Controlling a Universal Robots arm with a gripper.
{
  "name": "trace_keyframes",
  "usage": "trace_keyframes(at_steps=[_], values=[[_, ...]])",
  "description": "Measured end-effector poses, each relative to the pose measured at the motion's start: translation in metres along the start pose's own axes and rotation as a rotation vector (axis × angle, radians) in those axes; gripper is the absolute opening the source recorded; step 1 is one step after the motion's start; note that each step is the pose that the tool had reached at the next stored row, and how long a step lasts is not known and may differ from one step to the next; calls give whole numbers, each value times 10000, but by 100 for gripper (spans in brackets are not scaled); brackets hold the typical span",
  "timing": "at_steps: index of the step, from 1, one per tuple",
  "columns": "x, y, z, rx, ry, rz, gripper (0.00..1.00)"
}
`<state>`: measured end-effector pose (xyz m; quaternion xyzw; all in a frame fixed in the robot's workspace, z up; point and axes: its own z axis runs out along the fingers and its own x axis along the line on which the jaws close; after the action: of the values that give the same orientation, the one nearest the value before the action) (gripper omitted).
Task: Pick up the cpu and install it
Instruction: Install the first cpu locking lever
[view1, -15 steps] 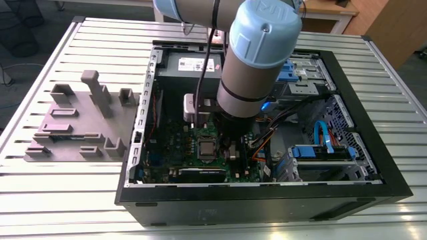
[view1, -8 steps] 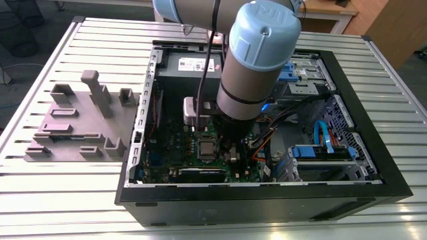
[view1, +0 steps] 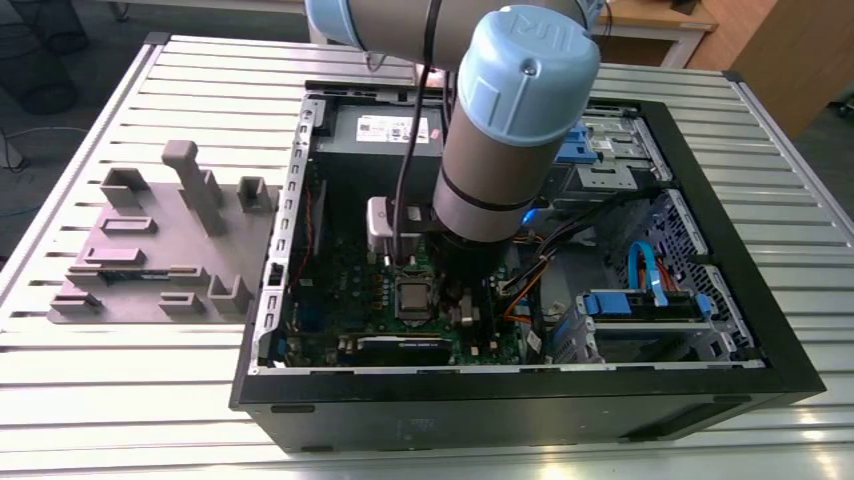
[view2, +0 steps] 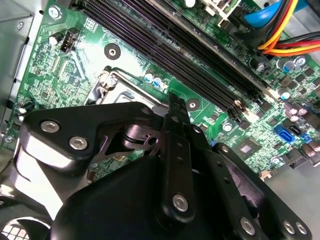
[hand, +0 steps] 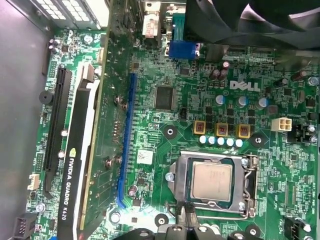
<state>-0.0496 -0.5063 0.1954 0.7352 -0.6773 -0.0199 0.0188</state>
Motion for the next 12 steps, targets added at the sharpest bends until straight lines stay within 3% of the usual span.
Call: trace_keyframes(at_steps=[12], values=[[1, -5, 56, -1, 0, 2, 10]])
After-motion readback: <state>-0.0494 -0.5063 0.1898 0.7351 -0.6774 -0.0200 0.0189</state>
